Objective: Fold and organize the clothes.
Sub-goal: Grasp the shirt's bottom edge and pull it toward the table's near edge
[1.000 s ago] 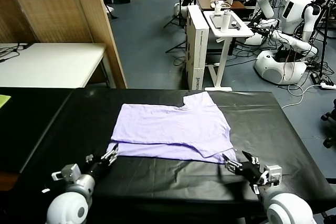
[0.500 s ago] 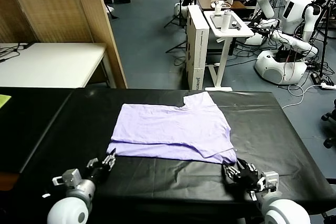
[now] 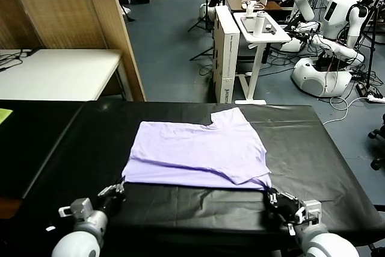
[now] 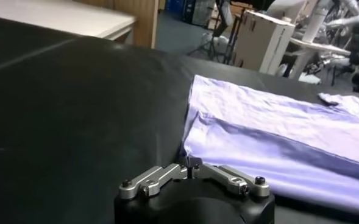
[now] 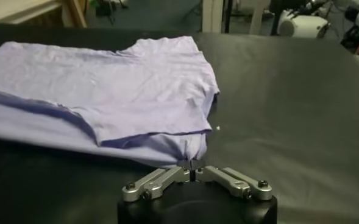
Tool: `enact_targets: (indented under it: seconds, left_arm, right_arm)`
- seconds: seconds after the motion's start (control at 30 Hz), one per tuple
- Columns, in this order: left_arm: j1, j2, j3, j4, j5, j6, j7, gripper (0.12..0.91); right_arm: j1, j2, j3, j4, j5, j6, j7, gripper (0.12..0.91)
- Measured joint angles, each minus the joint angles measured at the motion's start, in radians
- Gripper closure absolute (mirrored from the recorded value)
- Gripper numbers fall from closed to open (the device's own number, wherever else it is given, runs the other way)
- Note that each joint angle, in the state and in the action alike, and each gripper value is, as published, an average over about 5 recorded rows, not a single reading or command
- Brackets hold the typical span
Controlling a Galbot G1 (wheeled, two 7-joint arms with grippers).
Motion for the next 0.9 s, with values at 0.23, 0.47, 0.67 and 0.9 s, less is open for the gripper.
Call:
enact_targets:
  seconds: [0.23, 0.47, 0.67, 0.9]
  left_arm:
    - [0.129, -0.001, -0.055, -0.070, -0.004, -0.008, 0.001, 0.882]
    - [0.221, -0.002, -0.094, -0.105, -0.009, -0.021, 0.005, 0.882]
    - [0.254, -0.016, -0.109, -0.129, -0.009, -0.012, -0.013, 0.828]
    - [0.284, -0.018, -0.138, -0.165, -0.016, 0.012, -0.036, 0.407]
  right_arm:
    - [-0.039, 0.000, -0.016, 0.014, -0.003, -0.013, -0.001, 0.886]
    - [-0.060, -0.007, -0.016, 0.039, 0.009, -0.040, 0.000, 0.827]
    - [-0.097, -0.023, 0.008, 0.086, 0.027, -0.051, 0.004, 0.474]
    - [-0.102, -0.054, 0.052, 0.138, 0.103, -0.051, 0.004, 0.139]
